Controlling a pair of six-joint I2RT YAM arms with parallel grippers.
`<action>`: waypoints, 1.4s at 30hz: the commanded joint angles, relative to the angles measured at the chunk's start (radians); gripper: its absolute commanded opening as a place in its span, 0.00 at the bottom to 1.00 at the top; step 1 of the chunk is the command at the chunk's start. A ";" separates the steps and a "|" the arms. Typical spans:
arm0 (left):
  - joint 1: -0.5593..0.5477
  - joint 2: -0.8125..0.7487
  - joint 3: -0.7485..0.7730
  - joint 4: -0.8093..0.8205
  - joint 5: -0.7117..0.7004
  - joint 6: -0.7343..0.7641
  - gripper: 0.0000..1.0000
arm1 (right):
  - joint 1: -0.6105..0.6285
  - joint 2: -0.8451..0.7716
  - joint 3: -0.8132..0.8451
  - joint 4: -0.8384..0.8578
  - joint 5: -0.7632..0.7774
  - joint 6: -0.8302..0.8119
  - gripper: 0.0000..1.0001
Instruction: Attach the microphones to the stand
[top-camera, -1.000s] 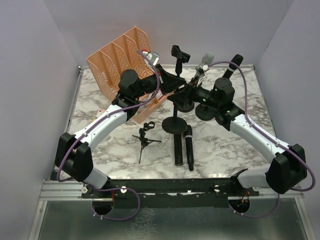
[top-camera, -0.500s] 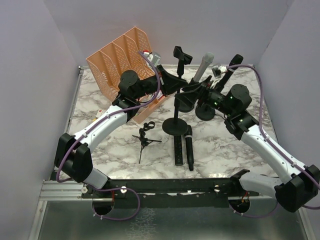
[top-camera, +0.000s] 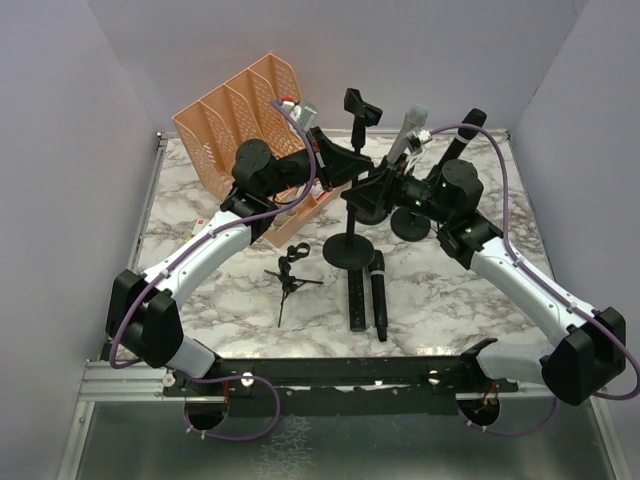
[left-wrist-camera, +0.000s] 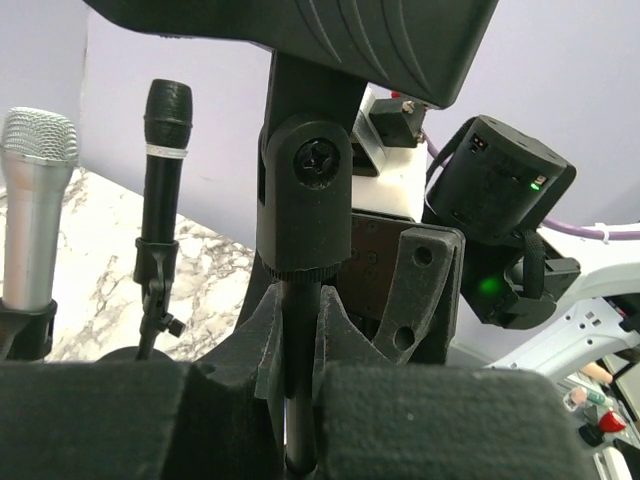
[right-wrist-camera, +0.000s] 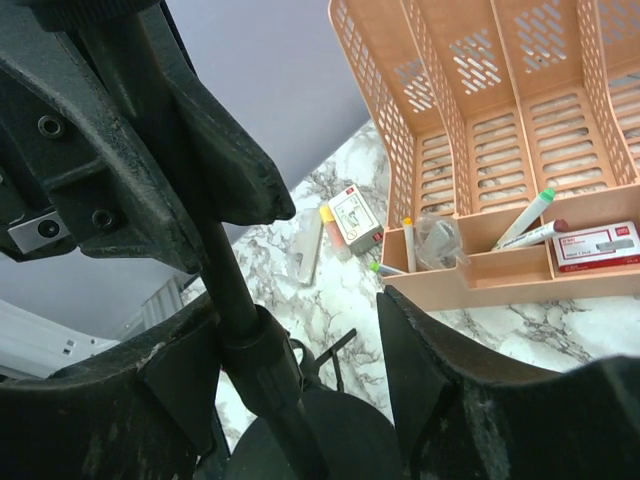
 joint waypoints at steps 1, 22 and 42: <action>-0.006 -0.051 0.029 0.067 0.011 -0.045 0.00 | -0.004 0.051 0.035 0.035 0.012 -0.002 0.59; -0.010 -0.070 0.006 0.067 -0.013 -0.061 0.00 | 0.000 -0.076 -0.051 0.080 0.015 0.071 0.70; -0.016 -0.082 0.010 0.067 -0.048 -0.079 0.00 | 0.006 0.107 0.010 0.093 -0.144 0.051 0.17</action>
